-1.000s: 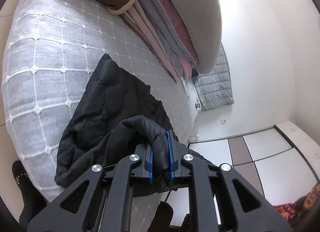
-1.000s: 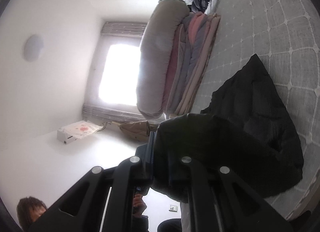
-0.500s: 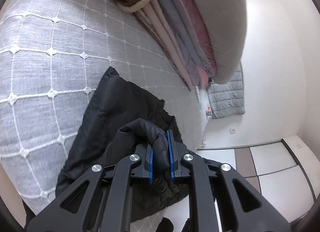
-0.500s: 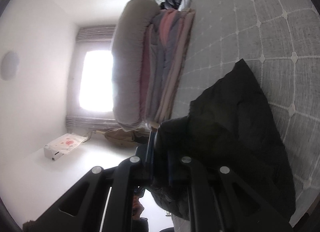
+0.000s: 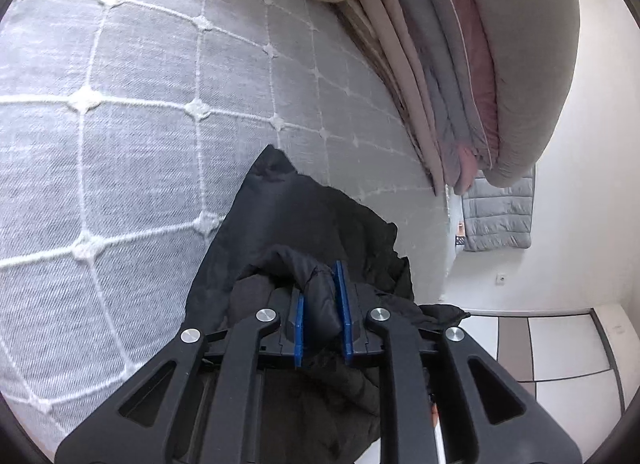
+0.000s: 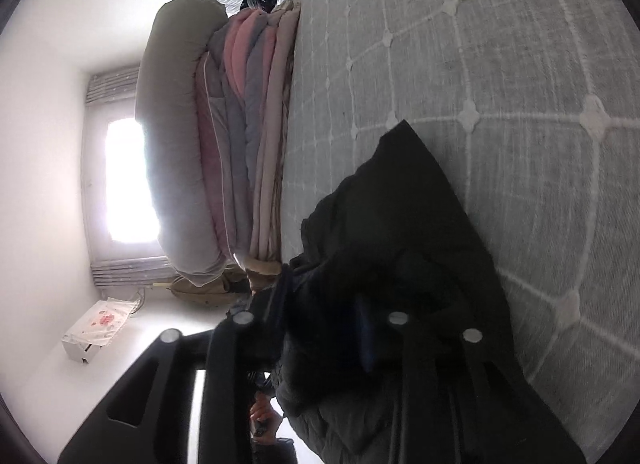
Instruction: Fold large clothes
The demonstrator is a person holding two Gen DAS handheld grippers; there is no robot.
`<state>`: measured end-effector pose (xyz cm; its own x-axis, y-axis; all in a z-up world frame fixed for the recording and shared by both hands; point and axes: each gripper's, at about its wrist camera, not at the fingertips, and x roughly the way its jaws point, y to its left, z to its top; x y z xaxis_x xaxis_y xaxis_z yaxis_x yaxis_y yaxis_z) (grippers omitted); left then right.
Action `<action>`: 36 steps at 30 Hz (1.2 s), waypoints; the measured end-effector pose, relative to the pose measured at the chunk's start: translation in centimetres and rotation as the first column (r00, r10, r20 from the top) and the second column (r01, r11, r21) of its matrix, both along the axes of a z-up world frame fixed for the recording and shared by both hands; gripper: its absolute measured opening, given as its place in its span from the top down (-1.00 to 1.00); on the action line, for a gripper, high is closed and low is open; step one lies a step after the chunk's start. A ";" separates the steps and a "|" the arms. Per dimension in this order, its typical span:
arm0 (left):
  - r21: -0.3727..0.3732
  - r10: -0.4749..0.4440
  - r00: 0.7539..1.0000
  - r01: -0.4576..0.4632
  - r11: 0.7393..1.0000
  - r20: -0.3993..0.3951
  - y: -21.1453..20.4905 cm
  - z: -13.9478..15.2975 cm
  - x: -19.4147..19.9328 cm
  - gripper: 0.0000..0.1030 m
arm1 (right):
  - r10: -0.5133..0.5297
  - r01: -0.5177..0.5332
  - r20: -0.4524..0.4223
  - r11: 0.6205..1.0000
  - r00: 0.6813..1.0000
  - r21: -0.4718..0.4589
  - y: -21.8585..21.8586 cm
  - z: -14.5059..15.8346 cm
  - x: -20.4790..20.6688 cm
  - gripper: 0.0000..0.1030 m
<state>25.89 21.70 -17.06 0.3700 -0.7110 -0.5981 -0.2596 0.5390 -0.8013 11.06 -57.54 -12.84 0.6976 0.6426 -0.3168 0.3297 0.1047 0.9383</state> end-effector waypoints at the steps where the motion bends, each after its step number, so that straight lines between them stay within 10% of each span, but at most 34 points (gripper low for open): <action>1: 0.000 0.001 1.000 -0.001 1.000 -0.001 -0.1 0.0 0.2 0.73 | -0.009 0.009 0.009 1.000 1.000 0.015 -0.3 -0.1 0.1 0.11; 15: -0.058 0.034 0.997 -0.038 0.998 -0.063 0.4 1.0 1.9 0.46 | 0.066 -0.066 -0.006 0.998 0.998 -0.008 -0.7 1.7 1.1 -0.36; 20: 0.058 -0.044 0.997 0.048 0.997 -0.063 0.0 2.8 2.2 0.32 | 0.097 -0.101 -0.075 0.993 0.992 -0.053 -1.1 2.3 0.6 -0.37; 23: 0.160 -0.094 0.995 0.095 0.983 -0.018 -0.6 4.8 2.1 0.19 | 0.073 -0.076 -0.056 0.996 0.996 -0.050 -1.7 3.2 -0.4 -0.38; 28: 0.128 -0.047 0.984 0.025 0.991 0.169 1.1 8.9 1.0 -0.31 | 0.068 -0.067 0.009 0.994 0.998 -0.089 -1.9 5.4 -1.3 -0.45; 33: 0.246 -0.245 0.912 0.169 0.955 0.328 -1.4 12.8 -2.6 -0.36 | 0.336 -0.298 0.076 0.902 0.939 -0.311 4.8 9.7 -1.9 -0.45; 36: 0.338 -0.454 0.816 0.340 0.878 0.359 -5.6 13.1 -5.9 -0.36 | 0.519 -0.468 0.046 0.802 0.853 -0.371 11.1 9.8 -2.2 -0.45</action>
<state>19.98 16.06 -3.95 0.3400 -0.6999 -0.6281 0.3469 0.7141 -0.6080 8.87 -46.40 -3.01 0.3668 0.7843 -0.5003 0.0175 0.5318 0.8467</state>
